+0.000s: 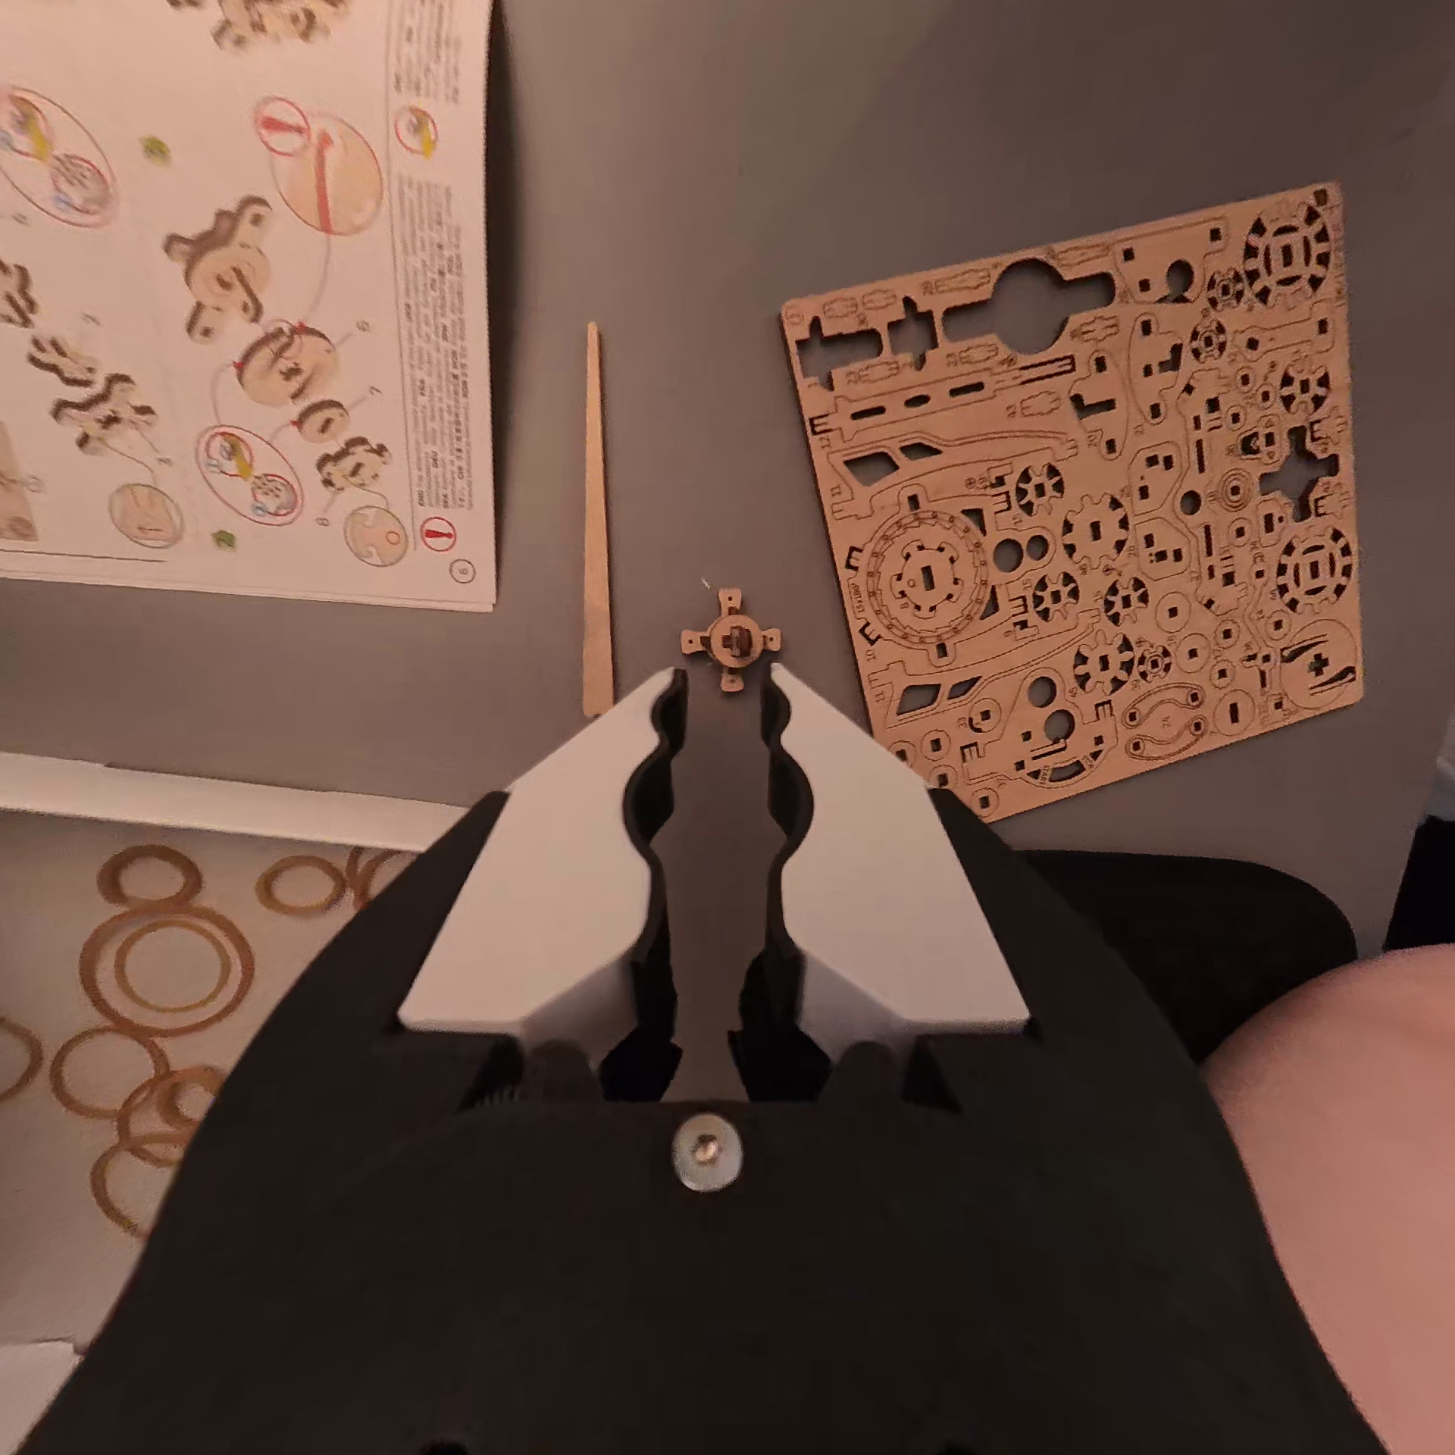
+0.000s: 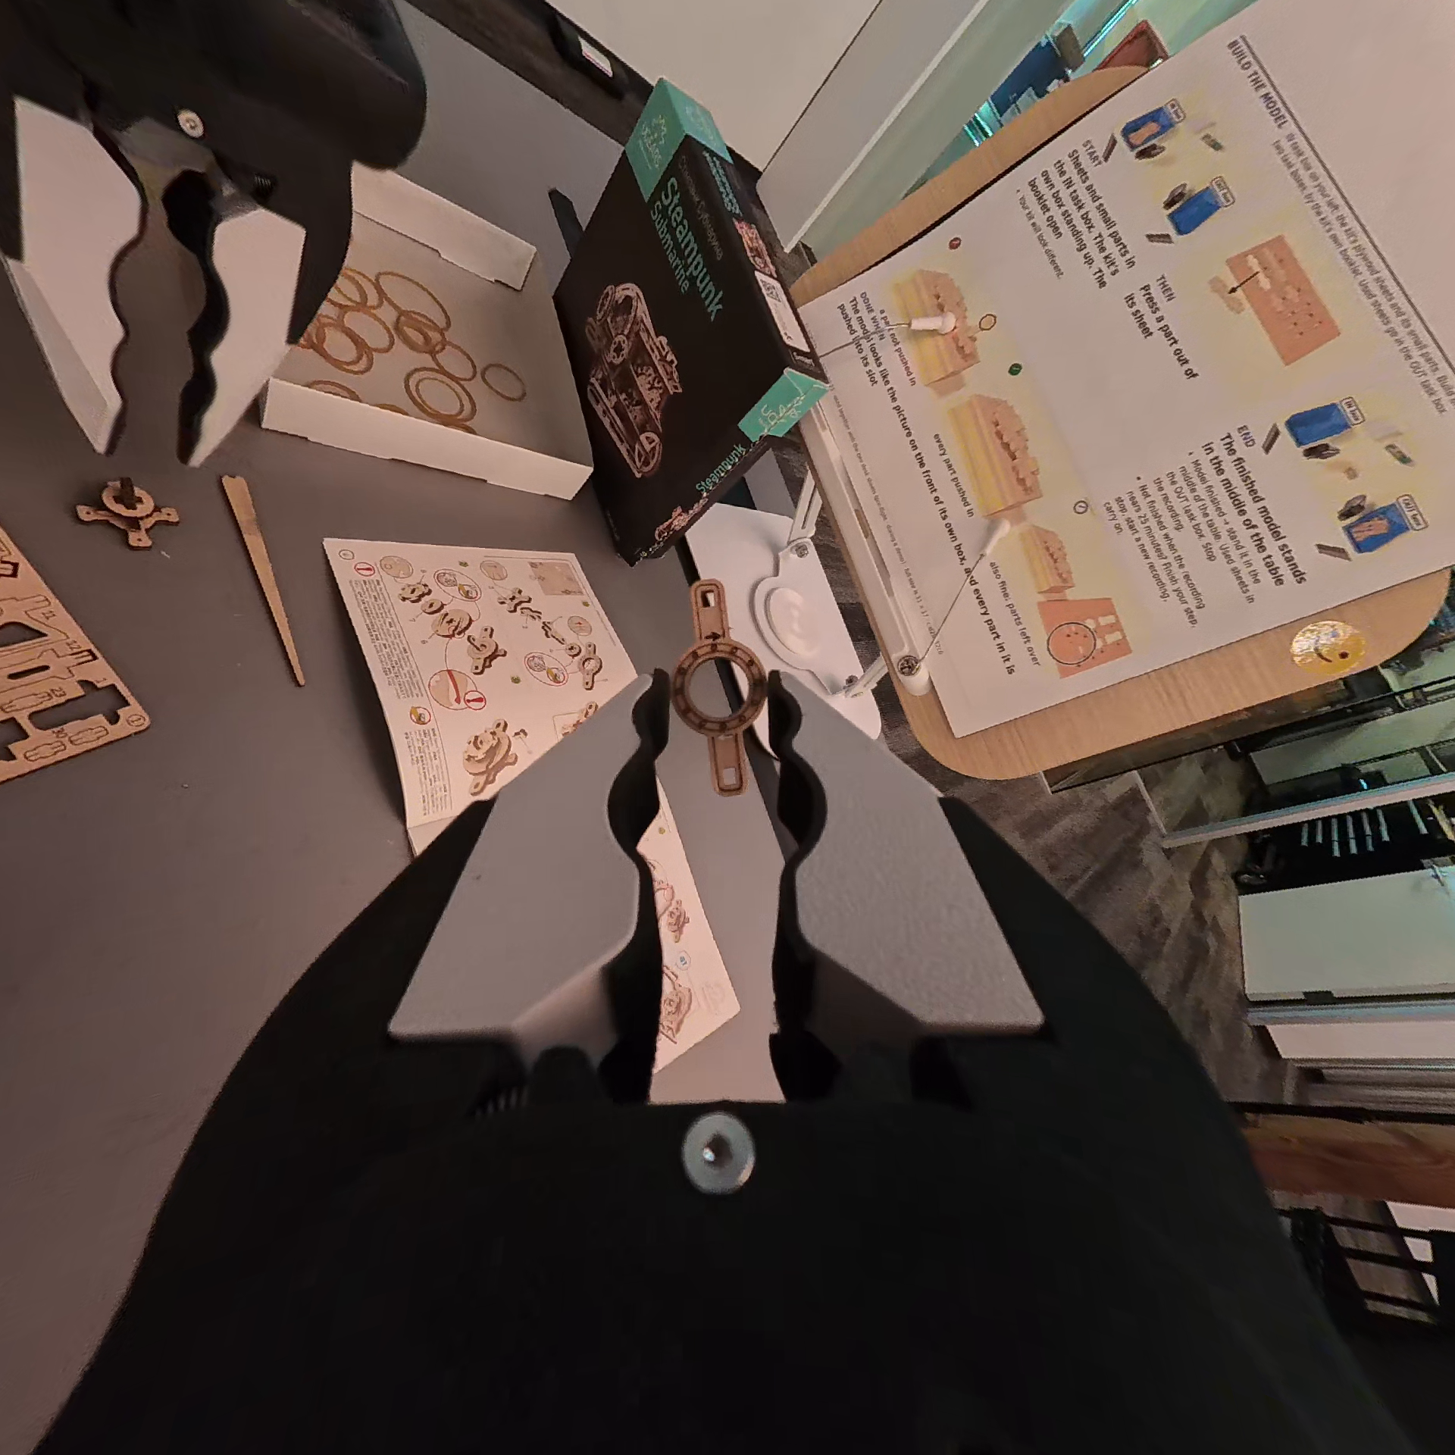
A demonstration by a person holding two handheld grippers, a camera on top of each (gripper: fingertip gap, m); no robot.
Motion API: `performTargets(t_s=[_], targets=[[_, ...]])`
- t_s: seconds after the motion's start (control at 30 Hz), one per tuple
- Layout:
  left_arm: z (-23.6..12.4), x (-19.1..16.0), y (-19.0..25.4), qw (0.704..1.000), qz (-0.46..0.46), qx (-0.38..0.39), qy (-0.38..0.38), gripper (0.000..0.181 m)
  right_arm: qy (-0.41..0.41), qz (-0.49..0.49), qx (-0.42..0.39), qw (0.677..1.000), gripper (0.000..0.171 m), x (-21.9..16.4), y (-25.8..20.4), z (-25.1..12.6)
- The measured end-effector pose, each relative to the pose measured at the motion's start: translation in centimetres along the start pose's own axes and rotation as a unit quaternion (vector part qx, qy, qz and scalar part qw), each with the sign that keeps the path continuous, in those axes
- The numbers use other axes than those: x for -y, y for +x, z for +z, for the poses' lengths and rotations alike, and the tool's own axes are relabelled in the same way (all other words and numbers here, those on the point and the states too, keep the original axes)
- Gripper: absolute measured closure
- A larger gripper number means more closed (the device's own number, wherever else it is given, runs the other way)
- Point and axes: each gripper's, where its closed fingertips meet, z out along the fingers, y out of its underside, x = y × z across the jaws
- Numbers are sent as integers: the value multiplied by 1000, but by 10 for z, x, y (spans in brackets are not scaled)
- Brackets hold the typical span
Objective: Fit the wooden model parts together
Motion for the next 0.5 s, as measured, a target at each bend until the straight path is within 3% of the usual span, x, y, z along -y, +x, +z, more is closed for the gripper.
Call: performTargets(t_s=[0.5], targets=[[18,1,5,998,11,-16,-52,177,-3,-1,9,1000,147,-2,-3,2]])
